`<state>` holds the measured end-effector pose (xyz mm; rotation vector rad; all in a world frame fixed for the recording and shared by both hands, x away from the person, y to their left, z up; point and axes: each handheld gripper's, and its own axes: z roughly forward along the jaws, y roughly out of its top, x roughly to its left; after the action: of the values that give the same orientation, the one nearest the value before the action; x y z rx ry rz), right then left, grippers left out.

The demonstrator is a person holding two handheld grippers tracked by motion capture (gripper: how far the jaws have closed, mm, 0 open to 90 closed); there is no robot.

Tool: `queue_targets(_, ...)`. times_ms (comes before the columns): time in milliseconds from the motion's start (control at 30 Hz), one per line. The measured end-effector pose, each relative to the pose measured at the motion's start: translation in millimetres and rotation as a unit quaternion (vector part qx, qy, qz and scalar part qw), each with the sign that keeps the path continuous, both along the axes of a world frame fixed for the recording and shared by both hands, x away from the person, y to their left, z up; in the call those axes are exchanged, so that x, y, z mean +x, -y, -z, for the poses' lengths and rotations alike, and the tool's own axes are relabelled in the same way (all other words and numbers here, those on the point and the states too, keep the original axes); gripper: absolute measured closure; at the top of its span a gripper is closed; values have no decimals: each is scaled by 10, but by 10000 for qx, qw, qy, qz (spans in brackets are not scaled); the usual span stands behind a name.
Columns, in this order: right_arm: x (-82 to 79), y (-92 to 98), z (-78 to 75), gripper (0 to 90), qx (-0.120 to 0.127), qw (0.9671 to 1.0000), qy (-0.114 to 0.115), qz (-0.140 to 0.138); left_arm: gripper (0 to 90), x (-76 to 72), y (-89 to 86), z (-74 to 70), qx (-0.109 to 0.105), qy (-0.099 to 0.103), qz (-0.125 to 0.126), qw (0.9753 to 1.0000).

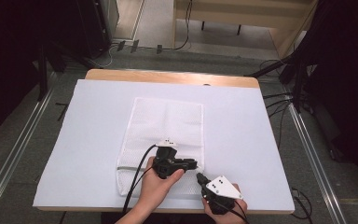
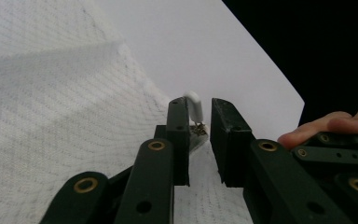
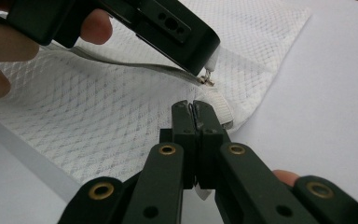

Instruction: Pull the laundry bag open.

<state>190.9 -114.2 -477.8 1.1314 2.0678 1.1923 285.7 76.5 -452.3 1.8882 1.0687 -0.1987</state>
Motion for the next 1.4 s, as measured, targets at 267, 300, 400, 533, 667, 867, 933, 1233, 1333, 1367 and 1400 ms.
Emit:
queue_targets(267,-18,-36,9,900,-120,9999,72,-48,528,53,13,75,-129,-292,-228,9992)
queue_targets(300,-20,-38,7,900,-116,9999,73,-38,538,59,9,82,-189,-350,-197,9990)
queue_targets(400,-16,-36,10,900,-141,9999,84,-55,605,69,-3,84,-494,-543,-124,9972)
queue_targets(533,-20,-45,17,900,-208,9997,116,-74,699,82,-41,69,-701,-532,-118,9961)
queue_targets(667,-25,-50,17,900,-222,9996,131,-86,773,99,-74,89,-725,-582,-136,9956)
queue_targets(867,-20,-45,17,900,-224,9996,130,-84,730,66,-63,71,-654,-635,31,9958)
queue_targets(933,-18,-42,16,900,-221,9996,127,-81,791,62,-70,70,-609,-605,43,9963)
queue_targets(1233,-10,-30,-10,900,-234,9997,21,74,879,22,-83,35,-504,-440,132,9977)
queue_targets(1333,1,-1,-24,900,-159,9997,16,196,880,-25,-120,1,-121,-66,95,9999)
queue_targets(1367,9,16,-36,900,-144,9997,12,216,880,-40,-140,-3,-50,-7,123,9999)
queue_targets(1400,14,29,-47,900,-112,9997,-8,224,880,-50,-163,-2,-43,-9,149,9999)
